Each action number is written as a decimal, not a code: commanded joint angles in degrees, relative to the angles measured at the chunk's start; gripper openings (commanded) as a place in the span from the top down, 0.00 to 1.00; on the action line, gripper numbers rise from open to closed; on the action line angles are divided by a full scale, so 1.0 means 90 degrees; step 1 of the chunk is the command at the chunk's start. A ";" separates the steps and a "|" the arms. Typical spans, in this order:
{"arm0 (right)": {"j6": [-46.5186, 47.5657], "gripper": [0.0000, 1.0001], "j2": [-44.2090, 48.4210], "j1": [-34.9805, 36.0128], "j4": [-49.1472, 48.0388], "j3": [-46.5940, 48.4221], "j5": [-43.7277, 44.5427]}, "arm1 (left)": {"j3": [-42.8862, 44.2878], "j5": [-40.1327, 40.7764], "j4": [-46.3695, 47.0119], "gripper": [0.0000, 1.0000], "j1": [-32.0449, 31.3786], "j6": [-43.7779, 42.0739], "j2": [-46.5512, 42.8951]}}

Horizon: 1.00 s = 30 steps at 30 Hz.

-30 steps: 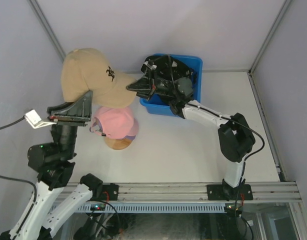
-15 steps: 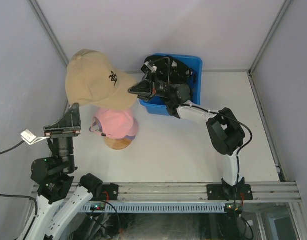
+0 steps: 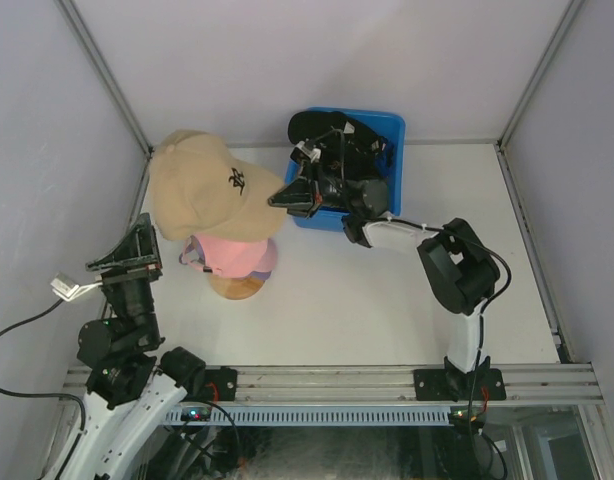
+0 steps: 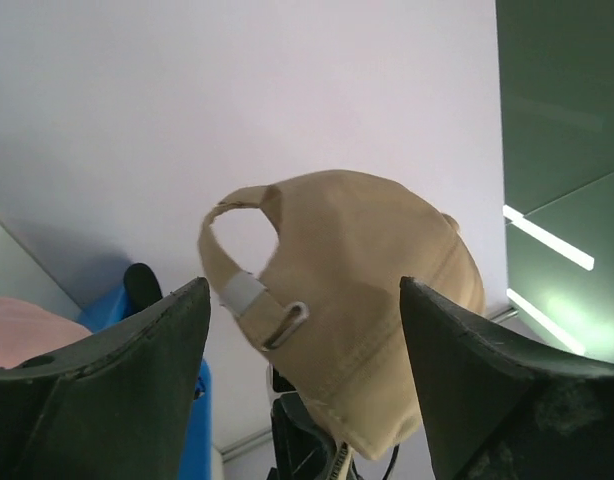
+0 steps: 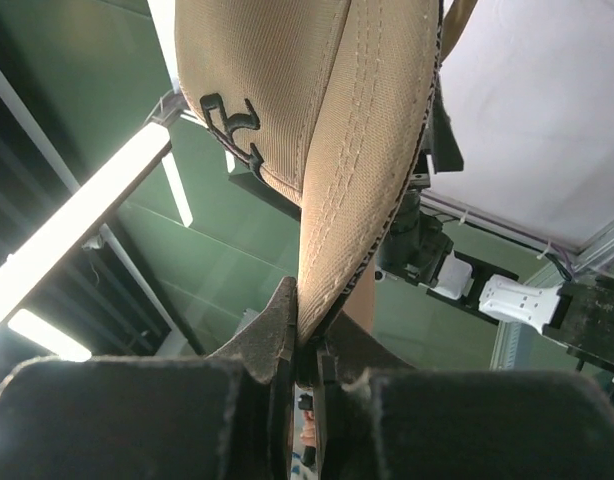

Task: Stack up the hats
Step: Stack the hat on the hat.

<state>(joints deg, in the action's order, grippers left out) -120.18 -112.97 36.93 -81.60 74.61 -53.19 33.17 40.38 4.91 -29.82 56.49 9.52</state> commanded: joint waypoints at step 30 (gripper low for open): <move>-0.1969 1.00 0.2630 -0.0079 -0.0547 -0.1461 -0.0198 | -0.0169 -0.2679 0.1639 0.10 -0.0004 0.1804 0.0465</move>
<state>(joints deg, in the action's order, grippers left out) -120.16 -92.38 36.14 -82.98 62.33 -56.07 31.29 21.32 14.63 -29.82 69.95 13.93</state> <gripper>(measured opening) 0.033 0.907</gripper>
